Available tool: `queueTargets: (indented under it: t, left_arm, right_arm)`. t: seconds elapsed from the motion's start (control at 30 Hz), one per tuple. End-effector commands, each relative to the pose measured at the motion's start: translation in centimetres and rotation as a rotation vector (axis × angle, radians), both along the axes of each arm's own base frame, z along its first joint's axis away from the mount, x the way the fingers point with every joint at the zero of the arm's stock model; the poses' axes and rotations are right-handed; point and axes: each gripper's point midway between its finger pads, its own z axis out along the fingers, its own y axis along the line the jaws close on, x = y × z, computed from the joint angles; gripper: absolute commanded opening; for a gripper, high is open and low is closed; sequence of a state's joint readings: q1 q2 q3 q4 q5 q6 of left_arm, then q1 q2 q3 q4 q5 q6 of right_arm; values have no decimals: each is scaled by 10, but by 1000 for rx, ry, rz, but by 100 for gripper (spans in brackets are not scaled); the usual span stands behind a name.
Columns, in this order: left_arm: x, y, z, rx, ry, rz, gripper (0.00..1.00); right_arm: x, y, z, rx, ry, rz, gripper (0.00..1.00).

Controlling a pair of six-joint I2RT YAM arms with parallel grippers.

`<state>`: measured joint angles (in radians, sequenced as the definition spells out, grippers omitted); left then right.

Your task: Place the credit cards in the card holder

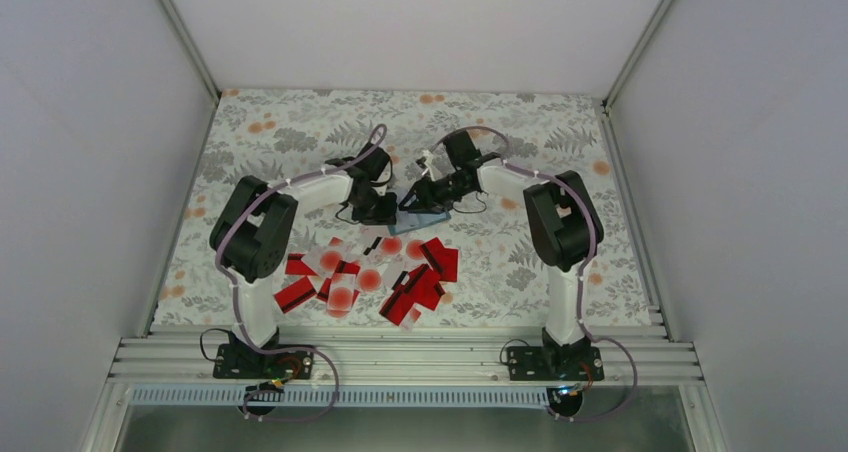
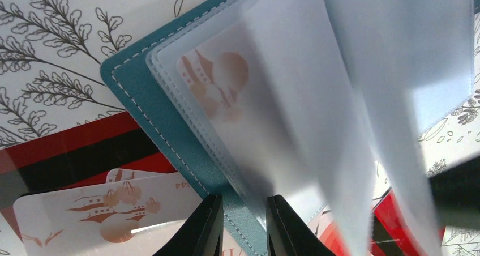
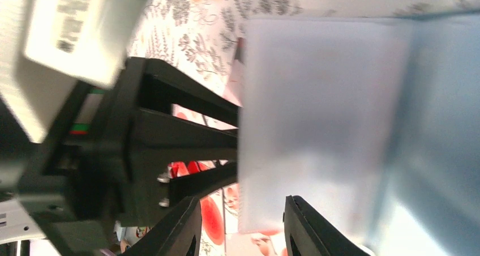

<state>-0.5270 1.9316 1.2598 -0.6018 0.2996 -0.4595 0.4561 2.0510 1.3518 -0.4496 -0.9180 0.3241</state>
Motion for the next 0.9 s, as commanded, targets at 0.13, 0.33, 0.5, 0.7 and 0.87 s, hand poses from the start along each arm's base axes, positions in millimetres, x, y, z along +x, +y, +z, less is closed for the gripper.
queueTargets:
  t: [0.13,0.33,0.5,0.7,0.87]
  left_arm:
    - [8,19,12,24,-36,31,23]
    - [0,40,41,35,-86,72,26]
    - [-6,52,62,35,-132,94,29]
    - [-22,49,86,-36,-200,33,33]
    - [-54,41,79,-64,-188,-86,38]
  right_arm:
    - [-10,32,23,49,3,67,38]
    - [2,31,44,13,-64,47,37]
    - [14,14,58,-100,-165,-14,37]
    - [-6,-27,48,-248,-197,-86,38]
    - [-41,-52,34,-296,-159,-104,41]
